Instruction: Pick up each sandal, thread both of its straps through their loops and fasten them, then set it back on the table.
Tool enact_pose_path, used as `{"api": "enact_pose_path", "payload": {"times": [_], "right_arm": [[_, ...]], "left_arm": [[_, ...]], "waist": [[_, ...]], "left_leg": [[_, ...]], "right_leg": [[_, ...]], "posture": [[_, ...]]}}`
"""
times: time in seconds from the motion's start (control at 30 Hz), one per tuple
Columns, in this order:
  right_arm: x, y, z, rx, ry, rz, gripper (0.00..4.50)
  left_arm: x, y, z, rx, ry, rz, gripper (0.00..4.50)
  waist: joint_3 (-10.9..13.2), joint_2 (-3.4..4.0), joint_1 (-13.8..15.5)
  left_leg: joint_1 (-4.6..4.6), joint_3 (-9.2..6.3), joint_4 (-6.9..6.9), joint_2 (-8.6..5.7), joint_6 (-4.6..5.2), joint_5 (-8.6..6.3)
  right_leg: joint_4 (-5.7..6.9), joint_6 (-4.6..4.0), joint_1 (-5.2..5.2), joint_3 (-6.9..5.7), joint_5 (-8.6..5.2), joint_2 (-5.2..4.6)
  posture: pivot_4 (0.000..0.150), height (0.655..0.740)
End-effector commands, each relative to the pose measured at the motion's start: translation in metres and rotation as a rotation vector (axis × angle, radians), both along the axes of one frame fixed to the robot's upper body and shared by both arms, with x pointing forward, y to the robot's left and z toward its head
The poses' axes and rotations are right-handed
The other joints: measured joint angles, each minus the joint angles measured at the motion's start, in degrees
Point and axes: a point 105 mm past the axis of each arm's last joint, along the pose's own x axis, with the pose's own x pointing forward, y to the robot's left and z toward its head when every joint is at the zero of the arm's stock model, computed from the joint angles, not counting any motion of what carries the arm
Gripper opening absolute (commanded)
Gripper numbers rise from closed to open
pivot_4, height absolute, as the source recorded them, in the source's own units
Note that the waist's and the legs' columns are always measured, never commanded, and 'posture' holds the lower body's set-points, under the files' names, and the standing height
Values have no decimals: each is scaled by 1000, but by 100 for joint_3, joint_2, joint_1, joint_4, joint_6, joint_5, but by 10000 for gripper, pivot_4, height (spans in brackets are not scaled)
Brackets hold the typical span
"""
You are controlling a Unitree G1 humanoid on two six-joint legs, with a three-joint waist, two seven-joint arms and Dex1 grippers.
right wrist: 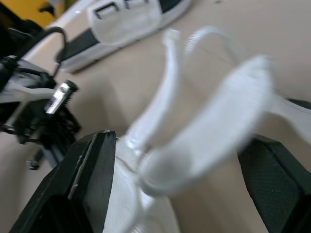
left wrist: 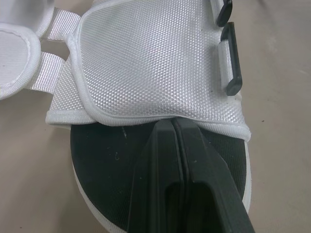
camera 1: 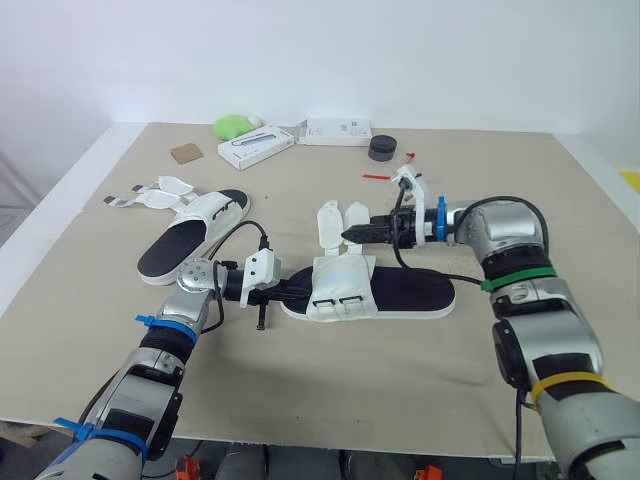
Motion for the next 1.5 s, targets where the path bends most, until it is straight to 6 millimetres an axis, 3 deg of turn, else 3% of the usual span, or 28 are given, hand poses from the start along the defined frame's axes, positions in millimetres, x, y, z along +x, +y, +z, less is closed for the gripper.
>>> {"api": "enact_pose_path", "payload": {"times": [0.03, 0.6, 1.13, 1.47, 1.5], "right_arm": [[4, 10, 18, 66, -56, 7, 41086], [23, 30, 49, 343, -130, -110, 41086], [23, 20, 73, 383, -213, -115, 41086], [26, 14, 74, 376, -249, -148, 41086], [28, 12, 74, 377, -260, -163, 35757]], "left_arm": [[-20, 10, -53, 160, 177, -14, 0], [-22, 11, -53, 156, 188, -12, 0], [-28, 7, -58, 153, 200, -25, 0], [-31, 5, -60, 148, 203, -31, 0], [-32, 5, -61, 148, 204, -31, 0]], "waist": [[0, 0, 0], [0, 1, -6], [-1, 2, -3], [-1, 2, 1], [-1, 2, 3]], "left_leg": [[1, 0, -1, 1, 0, 0], [2, -1, -18, 4, 0, 0], [6, -2, -33, 4, 0, 0], [7, -2, -37, 3, 0, 0], [7, -2, -40, 3, 0, 0]], "right_leg": [[0, -1, 0, 0, 0, 1], [0, -6, -1, 0, -3, 6], [-2, -9, -2, 0, -10, 5], [-4, -10, -1, 0, -11, 5], [-6, -10, -1, 0, -12, 5]], "posture": [[1500, 7400], [1500, 7400], [1500, 7400], [1500, 7400], [1500, 7400]]}}
